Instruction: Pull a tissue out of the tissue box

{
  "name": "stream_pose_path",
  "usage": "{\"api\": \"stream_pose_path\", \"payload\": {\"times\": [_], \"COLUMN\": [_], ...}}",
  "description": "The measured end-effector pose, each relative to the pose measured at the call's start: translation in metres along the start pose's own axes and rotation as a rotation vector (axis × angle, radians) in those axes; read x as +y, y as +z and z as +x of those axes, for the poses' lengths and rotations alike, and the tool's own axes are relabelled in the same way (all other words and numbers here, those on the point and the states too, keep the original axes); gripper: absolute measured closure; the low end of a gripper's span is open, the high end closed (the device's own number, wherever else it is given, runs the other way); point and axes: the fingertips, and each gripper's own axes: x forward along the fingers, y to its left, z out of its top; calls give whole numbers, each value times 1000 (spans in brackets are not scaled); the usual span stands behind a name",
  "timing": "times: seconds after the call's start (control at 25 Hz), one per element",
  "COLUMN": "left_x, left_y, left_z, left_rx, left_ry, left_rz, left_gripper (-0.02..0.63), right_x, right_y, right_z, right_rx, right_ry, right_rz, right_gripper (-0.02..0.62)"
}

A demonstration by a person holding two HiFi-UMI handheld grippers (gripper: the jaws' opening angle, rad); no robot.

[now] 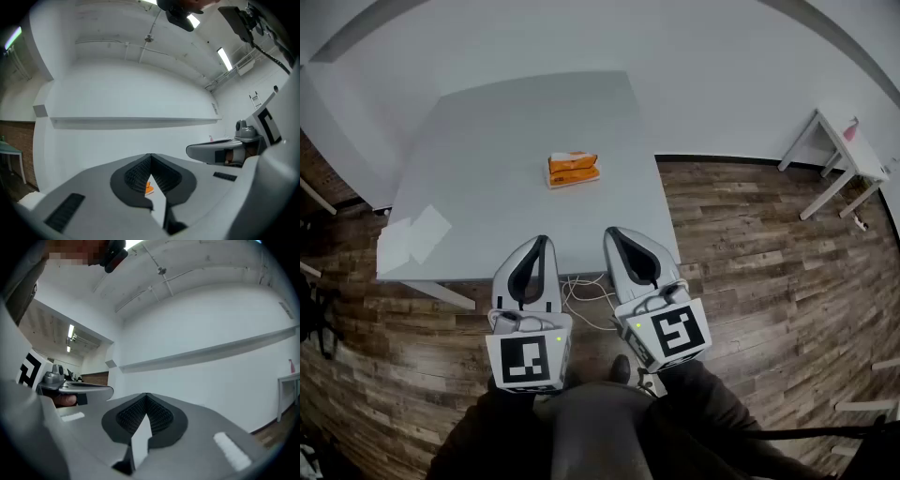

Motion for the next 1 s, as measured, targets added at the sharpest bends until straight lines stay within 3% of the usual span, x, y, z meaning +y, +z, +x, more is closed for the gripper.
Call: {"api": "stream_pose_path", "payload": {"times": [0.52,0.76,1.0], "left_x": [14,29,50], "left_y": [0,-5,-8], "left_z": [-4,-14,-19], "left_rx": [-32,-23,-29], "left_ry": [2,-7,-32], "left_rz": [-8,-28,-46], "left_gripper": [606,606,606], "right_x": [14,30,44], "right_y": [-3,-12,-5], "right_z": [9,8,22], "right_rx": [3,25,12], "right_ry": [12,10,-17], "right_rz": [-22,49,25], "right_gripper": [595,594,595]}}
